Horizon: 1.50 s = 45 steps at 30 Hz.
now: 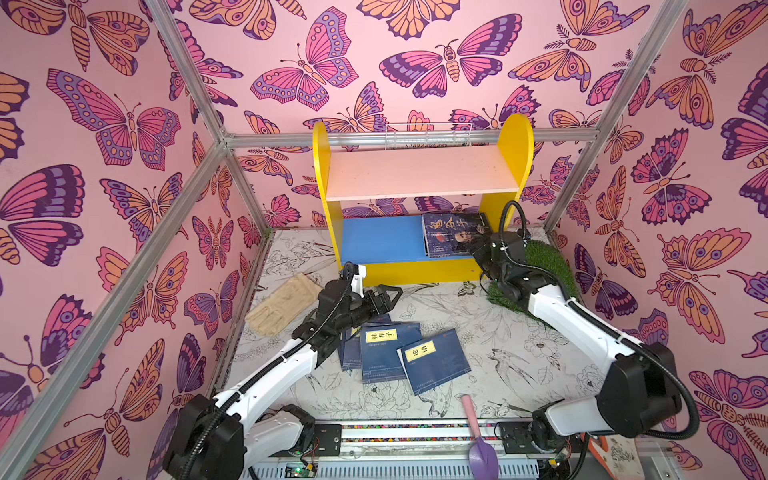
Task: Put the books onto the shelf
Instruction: 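Push the dark blue book flat onto the stack with the right gripper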
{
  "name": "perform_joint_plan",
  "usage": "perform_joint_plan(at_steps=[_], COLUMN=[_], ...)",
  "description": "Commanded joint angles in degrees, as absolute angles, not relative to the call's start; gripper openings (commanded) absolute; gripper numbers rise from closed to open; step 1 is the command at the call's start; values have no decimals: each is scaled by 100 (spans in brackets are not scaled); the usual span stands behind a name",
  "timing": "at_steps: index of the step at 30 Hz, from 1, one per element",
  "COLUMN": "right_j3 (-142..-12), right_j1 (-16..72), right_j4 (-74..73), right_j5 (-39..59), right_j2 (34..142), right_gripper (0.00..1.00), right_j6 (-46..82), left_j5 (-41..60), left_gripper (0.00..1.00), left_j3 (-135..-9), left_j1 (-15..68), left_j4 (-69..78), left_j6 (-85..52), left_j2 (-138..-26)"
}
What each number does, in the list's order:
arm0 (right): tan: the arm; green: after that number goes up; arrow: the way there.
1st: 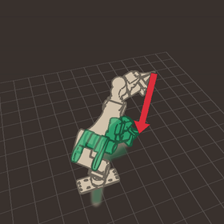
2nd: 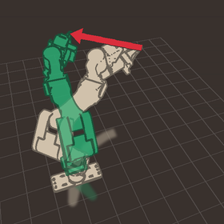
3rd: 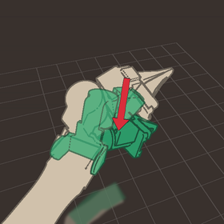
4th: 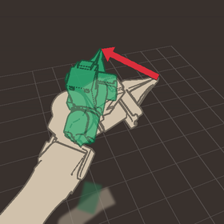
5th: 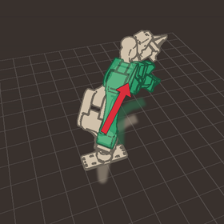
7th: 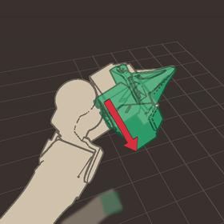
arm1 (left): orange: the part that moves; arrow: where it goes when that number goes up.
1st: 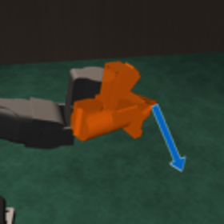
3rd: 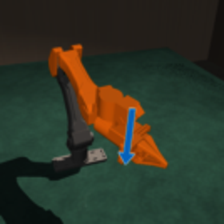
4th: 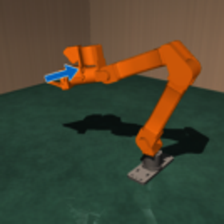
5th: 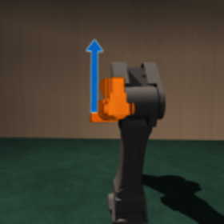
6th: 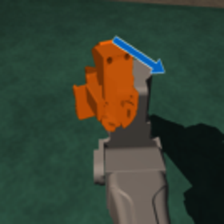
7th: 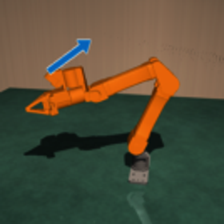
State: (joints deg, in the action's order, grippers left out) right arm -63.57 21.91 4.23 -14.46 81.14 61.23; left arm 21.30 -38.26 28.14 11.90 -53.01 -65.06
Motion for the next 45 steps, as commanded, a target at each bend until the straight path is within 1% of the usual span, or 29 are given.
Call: perform_joint_plan(at_steps=[1, 4, 8, 9, 10, 12, 15, 19, 23, 35, 39, 45], right_j3=[-6195, -6018, -5974, -6020, -6094, -6286, -6570, -6940, -7176, -7352, -7400, -7342], right_j1=[2383, 2593, 2831, 2863, 2889, 2909, 2914, 2881, 2667, 2176, 2137, 2192], right_j4=[1032, 980, 748, 693, 658, 682, 721, 809, 776, 504, 466, 454], right_j5=[-1081, -836, -754, -732, -695, -622, -647, -943, -742, -766, -627, -111], right_j2=[7953, 7983, 8213, 8301, 8389, 8606, 8841, 9204, 9494, 9641, 9672, 9690], right_gripper=[56, 40, 28, 23, 14, 6, 4, 6, 7, 7, 7, 6], right_j6=[5490, 5407, 5431, 5430, 5423, 5398, 5353, 5199, 5316, 5317, 5312, 5500], left_j5=[1824, 1723, 1728, 1706, 1690, 1652, 1611, 1558, 1503, 1468, 1468, 1494], left_gripper=[88, 88, 88, 88, 88, 88, 89, 89, 89, 89, 89, 89], left_j3=[-3842, -3888, -3947, -3940, -3945, -3919, -3864, -3832, -3868, -3920, -3946, -4004], left_j1=[2795, 2795, 2819, 2821, 2829, 2839, 2855, 2856, 2855, 2856, 2855, 2850], left_j4=[1052, 978, 956, 960, 962, 949, 929, 839, 655, 407, 408, 413], left_j6=[-5344, -5318, -5304, -5309, -5304, -5304, -5309, -5283, -5163, -4957, -4939, -4909], left_j2=[-6634, -6793, -6915, -6908, -6891, -6857, -6795, -6717, -6667, -6609, -6661, -6756])
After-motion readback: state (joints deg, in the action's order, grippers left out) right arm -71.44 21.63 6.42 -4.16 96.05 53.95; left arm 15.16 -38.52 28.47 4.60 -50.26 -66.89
